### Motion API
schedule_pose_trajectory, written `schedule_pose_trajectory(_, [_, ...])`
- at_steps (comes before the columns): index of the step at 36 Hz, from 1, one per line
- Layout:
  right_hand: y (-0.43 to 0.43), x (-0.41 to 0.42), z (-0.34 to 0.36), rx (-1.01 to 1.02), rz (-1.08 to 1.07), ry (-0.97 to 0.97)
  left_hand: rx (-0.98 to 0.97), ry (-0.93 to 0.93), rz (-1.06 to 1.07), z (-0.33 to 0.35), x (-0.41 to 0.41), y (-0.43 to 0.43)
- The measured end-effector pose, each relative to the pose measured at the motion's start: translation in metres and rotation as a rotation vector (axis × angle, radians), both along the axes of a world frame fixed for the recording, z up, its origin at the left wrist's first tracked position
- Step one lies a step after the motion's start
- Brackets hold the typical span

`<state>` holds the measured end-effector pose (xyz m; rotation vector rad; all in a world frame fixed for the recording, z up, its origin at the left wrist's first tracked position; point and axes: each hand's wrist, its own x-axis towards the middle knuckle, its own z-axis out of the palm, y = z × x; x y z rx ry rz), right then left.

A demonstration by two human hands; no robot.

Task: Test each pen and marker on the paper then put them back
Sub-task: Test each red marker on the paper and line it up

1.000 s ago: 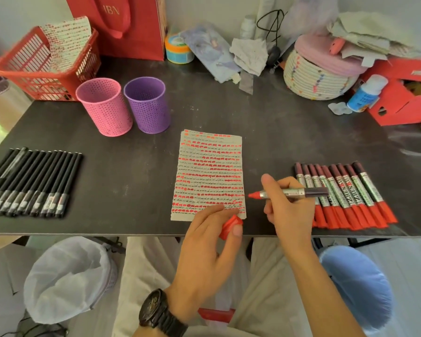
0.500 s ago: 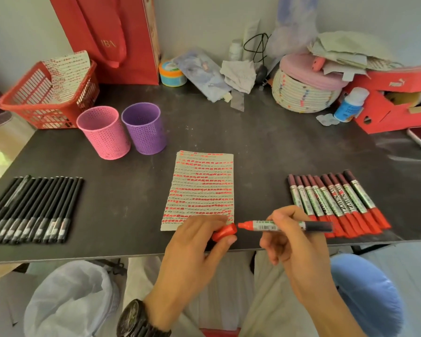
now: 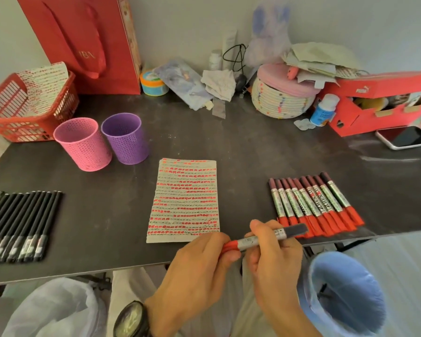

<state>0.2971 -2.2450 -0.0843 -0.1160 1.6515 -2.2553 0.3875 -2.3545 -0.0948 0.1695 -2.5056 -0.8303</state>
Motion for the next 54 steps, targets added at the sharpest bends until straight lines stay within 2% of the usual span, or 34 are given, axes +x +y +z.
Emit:
schedule_pose_trajectory(2, [0.005, -0.005, -0.002, 0.042, -0.017, 0.052, -0.013, -0.022, -0.037, 0.003, -0.005, 0.002])
schedule_pose_trajectory(5, [0.017, -0.020, 0.002, 0.282, 0.040, 0.164, -0.123, -0.106, -0.047, 0.007, -0.019, 0.001])
schedule_pose_trajectory(7, [0.025, -0.036, 0.010, 0.311, 0.069, 0.158, -0.167, -0.214, -0.077, 0.011, -0.033, 0.001])
schedule_pose_trajectory(9, [0.038, -0.063, 0.019, 0.298, 0.068, 0.153, -0.112, -0.297, -0.080, 0.012, -0.049, 0.002])
schedule_pose_trajectory(13, [0.080, -0.139, 0.033, 0.349, 0.005, 0.031, 0.029, -0.336, -0.014, 0.015, -0.086, 0.004])
schedule_pose_trajectory(15, [0.101, -0.175, 0.036, 0.484, 0.020, 0.049, 0.002, -0.401, 0.051, 0.019, -0.105, 0.007])
schedule_pose_trajectory(18, [0.126, -0.220, 0.033, 0.818, 0.084, 0.170, -0.074, -0.611, 0.153, 0.021, -0.136, 0.013])
schedule_pose_trajectory(20, [0.133, -0.240, 0.029, 0.998, 0.142, 0.177, -0.089, -0.720, 0.176, 0.020, -0.157, 0.020])
schedule_pose_trajectory(24, [0.127, -0.253, 0.026, 1.223, 0.318, 0.131, -0.090, -0.787, 0.267, 0.020, -0.192, 0.043])
schedule_pose_trajectory(31, [0.093, -0.247, 0.018, 1.361, 0.467, 0.291, -0.043, -0.858, 0.367, 0.022, -0.229, 0.073])
schedule_pose_trajectory(34, [0.085, -0.245, 0.018, 1.448, 0.473, 0.302, -0.035, -0.901, 0.378, 0.021, -0.237, 0.070])
schedule_pose_trajectory(41, [0.084, -0.247, 0.017, 1.472, 0.475, 0.295, 0.046, -0.936, 0.405, 0.015, -0.246, 0.076])
schedule_pose_trajectory(46, [0.071, -0.235, 0.009, 1.593, 0.376, 0.415, -0.121, -0.797, 0.300, 0.001, -0.240, 0.093])
schedule_pose_trajectory(49, [0.065, -0.229, 0.009, 1.639, 0.276, 0.511, -0.214, -0.804, 0.214, 0.008, -0.242, 0.086])
schedule_pose_trajectory(52, [0.066, -0.230, 0.014, 1.638, 0.241, 0.507, -0.063, -0.837, 0.200, 0.021, -0.242, 0.064])
schedule_pose_trajectory(53, [0.066, -0.230, 0.017, 1.583, 0.234, 0.462, 0.045, -0.809, 0.203, 0.027, -0.238, 0.054])
schedule_pose_trajectory(54, [0.064, -0.231, 0.019, 1.428, 0.213, 0.368, 0.160, -0.754, 0.187, 0.033, -0.234, 0.042])
